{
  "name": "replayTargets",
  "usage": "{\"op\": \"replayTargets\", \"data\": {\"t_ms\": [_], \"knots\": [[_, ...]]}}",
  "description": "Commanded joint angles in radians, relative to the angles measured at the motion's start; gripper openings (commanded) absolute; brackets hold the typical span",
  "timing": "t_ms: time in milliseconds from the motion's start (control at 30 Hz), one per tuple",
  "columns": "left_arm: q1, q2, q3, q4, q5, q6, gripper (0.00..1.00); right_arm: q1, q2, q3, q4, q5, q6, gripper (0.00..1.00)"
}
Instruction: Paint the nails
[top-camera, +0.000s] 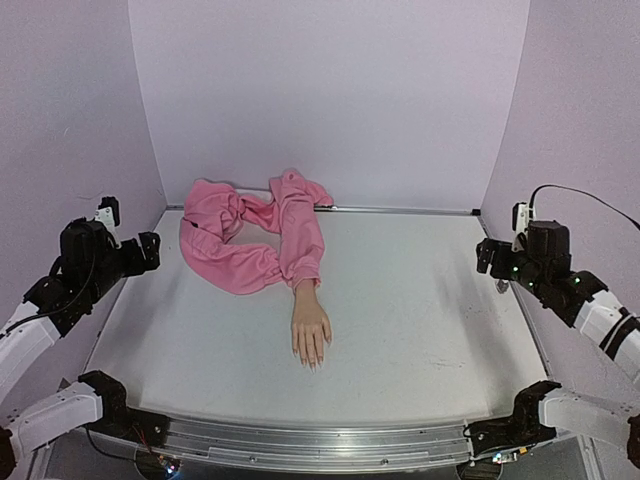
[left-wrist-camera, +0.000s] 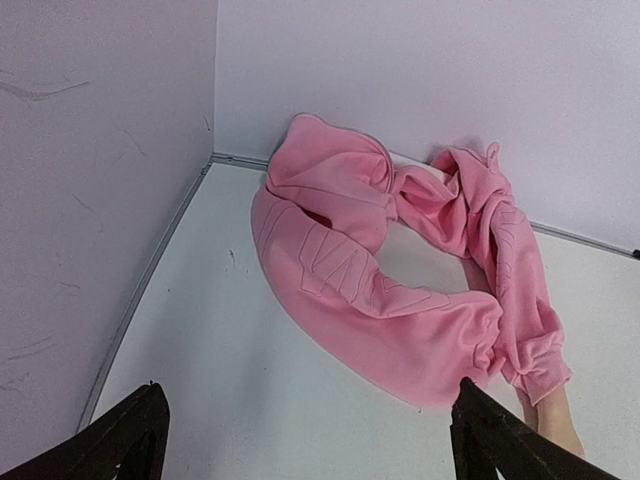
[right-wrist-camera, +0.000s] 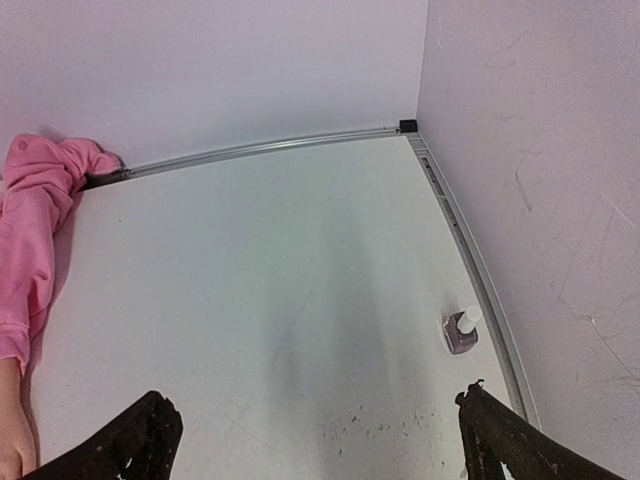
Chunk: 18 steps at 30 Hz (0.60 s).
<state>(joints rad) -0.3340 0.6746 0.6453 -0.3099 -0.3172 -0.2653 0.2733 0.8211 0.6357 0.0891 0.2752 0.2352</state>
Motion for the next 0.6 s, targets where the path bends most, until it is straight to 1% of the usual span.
{"op": "replayTargets", "data": {"t_ms": [0,100,200,400,567], "knots": [[0.064,-0.007,-0.006,0.083,0.083,-0.040,0.99,-0.035,0.092,0.041,0.079,0.016,-0.003,0.98],[0.103,-0.011,-0.008,0.084,0.119,-0.061,1.00,-0.054,0.174,0.053,0.090,0.038,0.005,0.98],[0.136,-0.014,0.002,0.074,0.152,-0.075,0.99,-0.072,0.255,0.083,0.066,0.064,0.006,0.98],[0.175,-0.004,0.050,-0.013,0.206,-0.082,0.99,-0.139,0.456,0.200,-0.009,0.094,0.026,0.98],[0.190,-0.002,0.070,-0.054,0.315,-0.078,0.99,-0.238,0.599,0.305,-0.045,0.067,0.039,0.98]]}}
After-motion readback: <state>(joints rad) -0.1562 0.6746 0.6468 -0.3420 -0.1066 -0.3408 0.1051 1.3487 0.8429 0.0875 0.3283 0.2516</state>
